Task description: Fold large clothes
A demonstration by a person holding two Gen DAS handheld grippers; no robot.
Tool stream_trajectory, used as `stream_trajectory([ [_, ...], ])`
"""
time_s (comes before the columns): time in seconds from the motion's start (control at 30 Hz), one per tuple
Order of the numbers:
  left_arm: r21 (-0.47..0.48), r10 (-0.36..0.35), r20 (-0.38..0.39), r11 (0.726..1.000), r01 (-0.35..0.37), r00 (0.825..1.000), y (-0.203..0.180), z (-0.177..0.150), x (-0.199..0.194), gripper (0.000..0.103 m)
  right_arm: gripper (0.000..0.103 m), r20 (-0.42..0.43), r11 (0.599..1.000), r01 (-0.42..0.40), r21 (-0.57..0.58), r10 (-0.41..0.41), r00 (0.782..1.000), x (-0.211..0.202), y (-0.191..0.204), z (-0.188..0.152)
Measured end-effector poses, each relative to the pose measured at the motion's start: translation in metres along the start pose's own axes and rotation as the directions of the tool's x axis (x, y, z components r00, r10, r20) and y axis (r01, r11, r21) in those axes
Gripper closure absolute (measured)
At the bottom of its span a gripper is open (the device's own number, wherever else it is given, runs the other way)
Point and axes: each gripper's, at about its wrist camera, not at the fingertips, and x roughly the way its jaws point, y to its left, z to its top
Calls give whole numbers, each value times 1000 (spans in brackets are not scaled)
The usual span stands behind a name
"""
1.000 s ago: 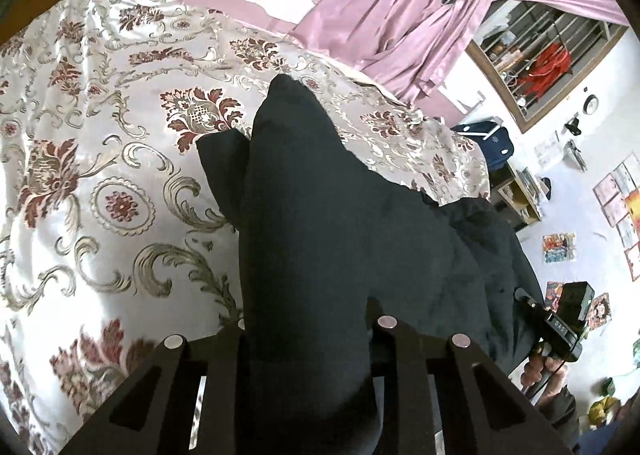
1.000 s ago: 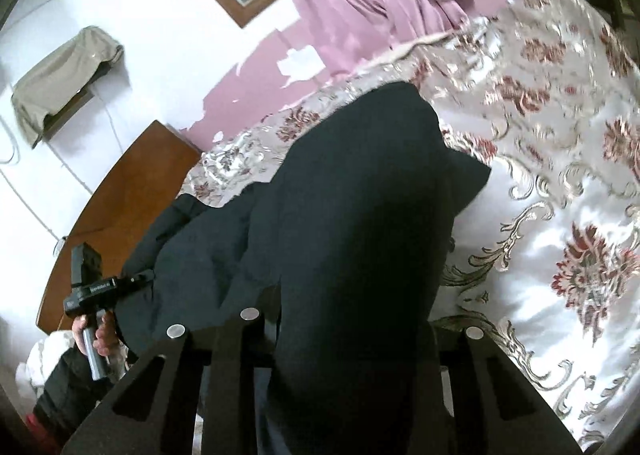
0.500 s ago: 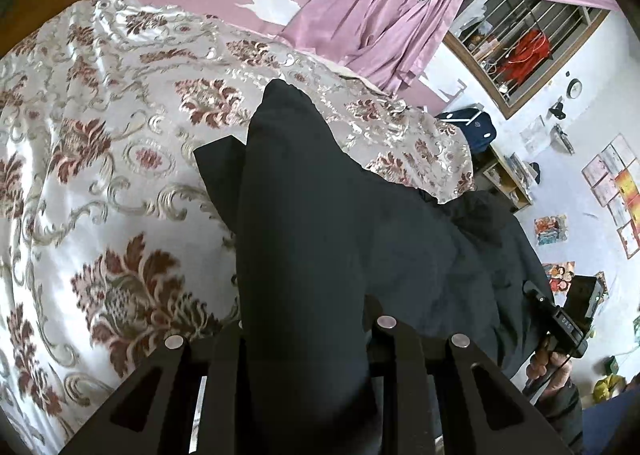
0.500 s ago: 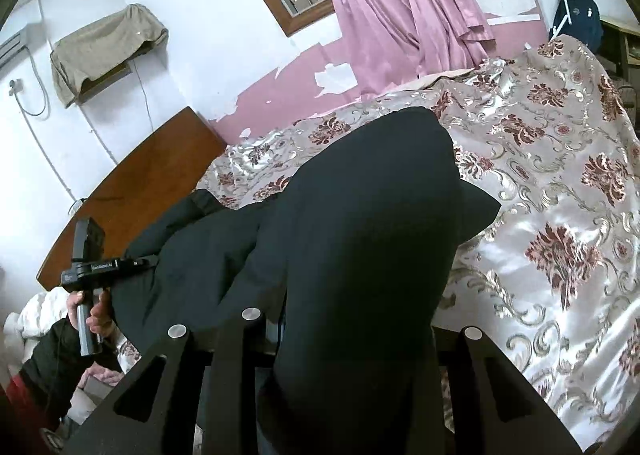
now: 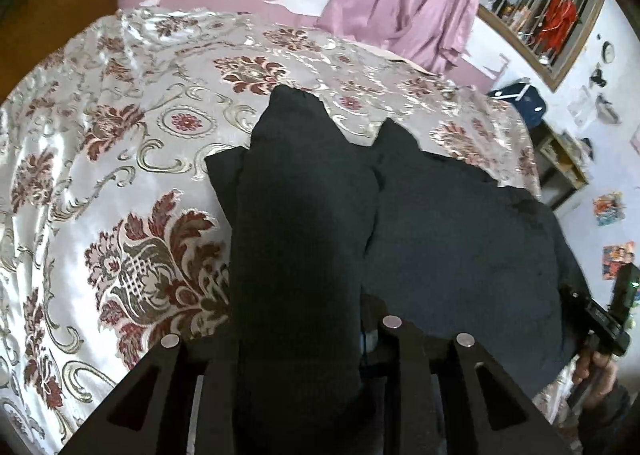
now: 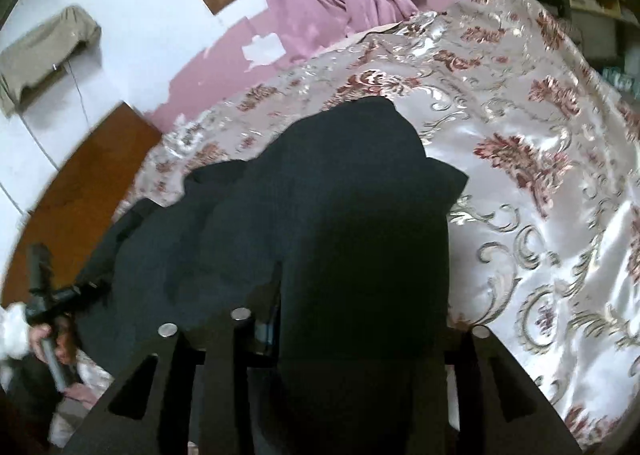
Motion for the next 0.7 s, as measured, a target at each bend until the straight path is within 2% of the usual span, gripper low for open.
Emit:
stream_trajectory([
  [0.17,-25,79,15,997,-79,997,-1,2,21,71,66,12,997,74,-29,-73,997,14,6,4],
  [0.33,-85,87,-9,993,-88,996,4,4,21,63,58,8,997,72,18,-72,997,19,0,5],
  [0.43,-100,113,-30,988,-115,993,7,-2,18,48,50,-1,996,84,0,-84,996,15,1,0],
  [0.5,-111,147,-18,983,-148,989,9,-8,11,30,41,3,993,118,-21,-118,993,11,3,-3],
  [0.57,-113,145,-3,983,-144,989,9,-12,5,24,37,6,990,135,-39,-135,991,4,4,-6],
  [0.63,-107,163,6,981,-162,987,8,-16,-3,23,28,28,986,162,-52,-160,987,-6,6,-9],
  [0.7,-101,183,25,979,-180,983,4,-18,-13,22,24,57,981,180,-67,-176,983,-19,9,-9],
])
